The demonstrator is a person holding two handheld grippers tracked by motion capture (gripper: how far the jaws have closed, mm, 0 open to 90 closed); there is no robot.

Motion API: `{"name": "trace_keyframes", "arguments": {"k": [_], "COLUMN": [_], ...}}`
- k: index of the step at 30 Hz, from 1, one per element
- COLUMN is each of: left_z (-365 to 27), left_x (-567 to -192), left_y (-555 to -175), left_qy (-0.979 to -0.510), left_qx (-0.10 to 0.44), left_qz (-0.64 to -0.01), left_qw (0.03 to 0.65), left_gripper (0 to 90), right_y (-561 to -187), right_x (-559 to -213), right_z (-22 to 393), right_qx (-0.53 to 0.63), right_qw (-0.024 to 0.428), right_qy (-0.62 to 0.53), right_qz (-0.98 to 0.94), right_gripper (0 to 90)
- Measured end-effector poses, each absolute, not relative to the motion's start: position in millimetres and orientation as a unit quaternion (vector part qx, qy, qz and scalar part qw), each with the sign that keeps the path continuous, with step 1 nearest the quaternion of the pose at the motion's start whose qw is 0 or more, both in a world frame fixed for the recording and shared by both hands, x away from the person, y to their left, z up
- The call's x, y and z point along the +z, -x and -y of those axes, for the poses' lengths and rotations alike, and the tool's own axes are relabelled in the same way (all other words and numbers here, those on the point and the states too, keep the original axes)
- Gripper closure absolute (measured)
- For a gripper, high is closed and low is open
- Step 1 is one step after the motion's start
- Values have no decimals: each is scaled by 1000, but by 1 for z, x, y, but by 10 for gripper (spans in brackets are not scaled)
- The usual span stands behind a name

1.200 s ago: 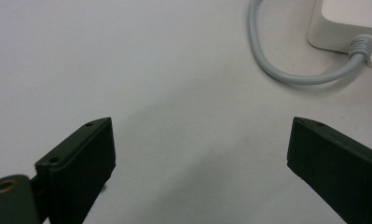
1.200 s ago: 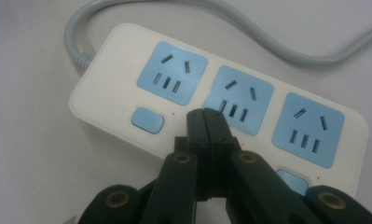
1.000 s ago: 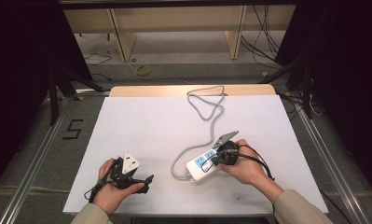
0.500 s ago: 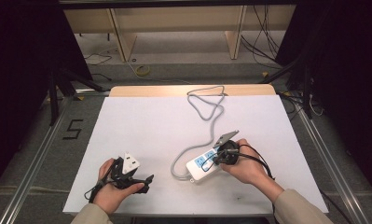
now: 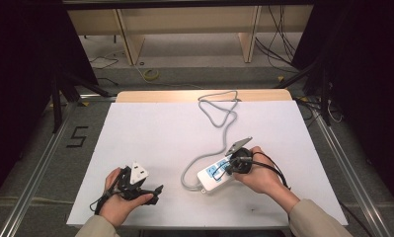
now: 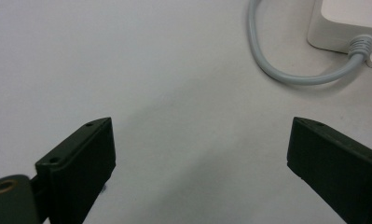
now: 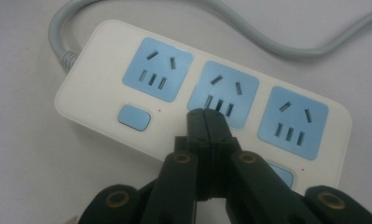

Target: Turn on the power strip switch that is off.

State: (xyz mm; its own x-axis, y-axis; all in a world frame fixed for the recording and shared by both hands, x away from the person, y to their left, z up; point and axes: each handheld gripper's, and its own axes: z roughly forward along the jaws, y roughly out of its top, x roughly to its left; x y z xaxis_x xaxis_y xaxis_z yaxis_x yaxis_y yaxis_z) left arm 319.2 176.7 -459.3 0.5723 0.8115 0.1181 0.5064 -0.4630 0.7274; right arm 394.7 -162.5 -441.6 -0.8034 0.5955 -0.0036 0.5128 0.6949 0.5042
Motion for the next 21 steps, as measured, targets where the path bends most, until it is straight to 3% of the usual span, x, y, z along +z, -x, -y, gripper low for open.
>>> {"name": "trace_keyframes", "arguments": {"k": [21], "left_z": [-176], "left_x": [-460], "left_y": [-319], "left_qy": [-824], "left_qx": [230], "left_qz": [-401], "left_qw": [329], "left_gripper": [74], "right_y": [-396], "right_x": [-442], "right_z": [163], "right_qx": [244], "right_qw": [75], "right_qy": [-305], "right_qz": [-918], "right_gripper": [900]}}
